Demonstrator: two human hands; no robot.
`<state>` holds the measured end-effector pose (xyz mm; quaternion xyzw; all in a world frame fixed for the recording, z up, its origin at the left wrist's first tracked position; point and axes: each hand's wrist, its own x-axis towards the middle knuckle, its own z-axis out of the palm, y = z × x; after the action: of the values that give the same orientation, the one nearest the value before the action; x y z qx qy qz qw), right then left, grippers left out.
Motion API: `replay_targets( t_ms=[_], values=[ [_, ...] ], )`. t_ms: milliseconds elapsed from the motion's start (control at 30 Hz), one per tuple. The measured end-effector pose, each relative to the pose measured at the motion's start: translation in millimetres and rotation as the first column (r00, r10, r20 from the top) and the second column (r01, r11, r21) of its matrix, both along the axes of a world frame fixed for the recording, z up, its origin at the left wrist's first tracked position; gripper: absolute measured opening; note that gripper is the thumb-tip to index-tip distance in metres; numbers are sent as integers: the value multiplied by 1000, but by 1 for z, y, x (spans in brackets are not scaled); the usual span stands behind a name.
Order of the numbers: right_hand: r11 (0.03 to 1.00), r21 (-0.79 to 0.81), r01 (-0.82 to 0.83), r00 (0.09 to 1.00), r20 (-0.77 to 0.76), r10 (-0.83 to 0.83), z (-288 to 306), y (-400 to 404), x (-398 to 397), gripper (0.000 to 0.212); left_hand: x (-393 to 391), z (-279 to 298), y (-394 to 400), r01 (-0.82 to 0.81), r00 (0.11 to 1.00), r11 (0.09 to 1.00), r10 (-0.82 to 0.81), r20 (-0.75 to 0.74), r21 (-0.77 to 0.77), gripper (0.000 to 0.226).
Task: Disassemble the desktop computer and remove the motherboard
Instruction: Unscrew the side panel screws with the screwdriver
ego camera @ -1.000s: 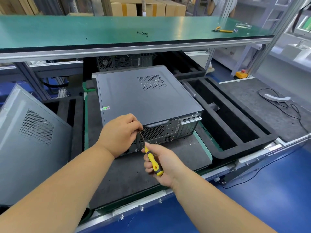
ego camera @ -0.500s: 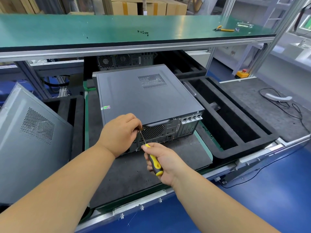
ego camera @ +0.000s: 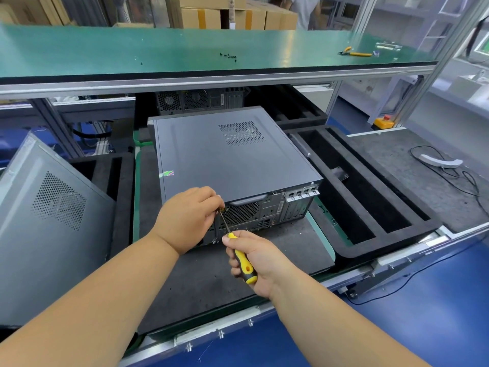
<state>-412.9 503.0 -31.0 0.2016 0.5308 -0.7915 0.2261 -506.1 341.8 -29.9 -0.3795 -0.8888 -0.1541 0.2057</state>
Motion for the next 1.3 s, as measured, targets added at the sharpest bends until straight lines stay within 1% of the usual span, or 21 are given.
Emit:
replay_targets(
  t_ms=[67, 133, 200, 367, 533, 667, 733, 800, 933, 1133, 1300],
  values=[
    [998, -64, 9, 1000, 26, -7, 3, 0, 0, 10, -1, 0, 0, -7, 1000, 1000, 7, 4, -5, 16],
    [991, -132, 13, 999, 52, -6, 6, 1, 0, 21, 0, 1, 1, -18, 1000, 1000, 18, 9, 2, 15],
    [989, -150, 10, 999, 41, -4, 7, 2, 0, 27, 1, 2, 2, -26, 1000, 1000, 26, 15, 14, 14],
    [993, -115, 5, 1000, -21, -8, 3, 0, 2, 24, 3, 2, 4, -46, 999, 998, 45, 25, 51, 13],
    [997, -74, -2, 997, -73, -3, 3, 1, 2, 12, 3, 1, 6, -52, 999, 996, 50, 19, 72, 13],
    [1000, -19, -5, 998, -68, 3, 4, 1, 2, 7, 4, 1, 7, -58, 998, 997, 57, 22, 56, 12],
    [1000, 9, 2, 998, -57, -2, 5, 1, 1, 7, 4, 1, 7, -63, 998, 997, 62, 16, 51, 12],
    [1000, 0, 14, 999, -31, -14, 6, 2, 0, 9, 4, 2, 8, -64, 998, 997, 64, 6, 37, 13],
    [991, -122, 46, 998, 51, -40, 8, 4, -2, 20, 4, 3, 7, -43, 999, 999, 43, -18, -21, 14],
    [991, -131, 30, 999, 23, -28, 7, 6, 0, 21, 2, 1, 2, 0, 999, 999, -2, -32, -33, 18],
    [996, -90, 19, 999, -29, -21, 7, 6, 4, 21, 1, 2, 4, -2, 999, 1000, 1, -39, -29, 17]
  ],
)
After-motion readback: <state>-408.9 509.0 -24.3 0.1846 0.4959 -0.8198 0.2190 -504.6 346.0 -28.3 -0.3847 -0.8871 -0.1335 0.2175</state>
